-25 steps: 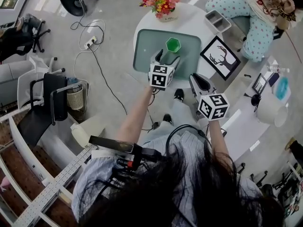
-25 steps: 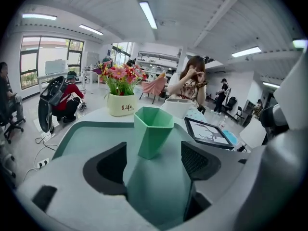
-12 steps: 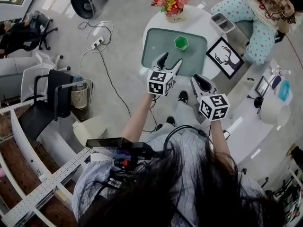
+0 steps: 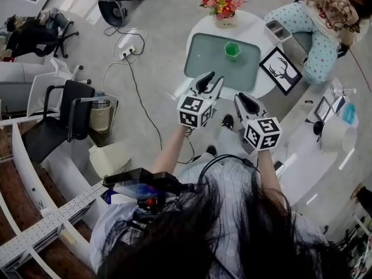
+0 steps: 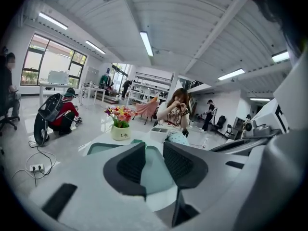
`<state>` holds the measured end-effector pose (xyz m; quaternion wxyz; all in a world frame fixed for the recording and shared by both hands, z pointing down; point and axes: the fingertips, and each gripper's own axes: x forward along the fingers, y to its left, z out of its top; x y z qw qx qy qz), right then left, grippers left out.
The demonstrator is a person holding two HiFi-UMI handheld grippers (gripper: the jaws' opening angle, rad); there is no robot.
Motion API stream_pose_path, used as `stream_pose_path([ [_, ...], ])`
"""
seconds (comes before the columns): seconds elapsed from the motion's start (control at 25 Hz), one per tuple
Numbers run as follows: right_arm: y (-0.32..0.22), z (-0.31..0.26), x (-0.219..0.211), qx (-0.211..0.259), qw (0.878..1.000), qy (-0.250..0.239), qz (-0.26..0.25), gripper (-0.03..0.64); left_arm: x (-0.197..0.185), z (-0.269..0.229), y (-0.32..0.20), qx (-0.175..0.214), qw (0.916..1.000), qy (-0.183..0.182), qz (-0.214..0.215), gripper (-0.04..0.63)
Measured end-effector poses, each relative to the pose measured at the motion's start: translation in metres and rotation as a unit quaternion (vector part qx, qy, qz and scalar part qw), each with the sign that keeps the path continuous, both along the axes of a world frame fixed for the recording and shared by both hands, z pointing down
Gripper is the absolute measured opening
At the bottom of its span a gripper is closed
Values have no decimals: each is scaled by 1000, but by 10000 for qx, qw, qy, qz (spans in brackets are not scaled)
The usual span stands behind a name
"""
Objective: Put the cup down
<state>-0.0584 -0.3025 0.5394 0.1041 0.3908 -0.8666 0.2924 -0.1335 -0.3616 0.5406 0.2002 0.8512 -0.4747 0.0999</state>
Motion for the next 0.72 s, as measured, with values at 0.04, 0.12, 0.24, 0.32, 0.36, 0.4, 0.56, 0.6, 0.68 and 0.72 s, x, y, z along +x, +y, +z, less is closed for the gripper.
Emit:
stream_pose_path([
  [0.04,5,-2,-2,24,10000,-5,-5,69,-2,-2,6,13,10000,-14,-32,120],
  [0.12,15,-5,-5,68,10000,-15,-19,69,-7,-4,19,20,9999,-27,-100,82],
  [0.24,33,-11,-10,107,9999,-34,-20,69,-13,-9,42,-7,9999,-16,-139,72],
  [0.32,44,-14,-13,121,9999,-67,-11,69,-18,-12,58,-16,9999,-20,-148,68],
  [0.36,49,-15,-15,127,9999,-87,-7,69,-20,-13,66,-15,9999,-29,-160,64],
  [0.4,54,-16,-16,139,9999,-101,-5,69,-22,-14,73,-10,9998,-40,-178,62],
  [0.56,74,-23,-23,258,9996,-90,-47,69,-31,-20,100,48,9996,-74,-262,52],
  [0.6,80,-25,-25,286,9995,-88,-62,69,-33,-22,107,68,9996,-80,-275,51],
  [0.68,93,-26,-30,327,9994,-93,-85,69,-36,-25,122,103,9995,-102,-278,49],
  [0.72,100,-26,-32,338,9993,-98,-93,69,-37,-26,130,113,9995,-112,-273,49],
])
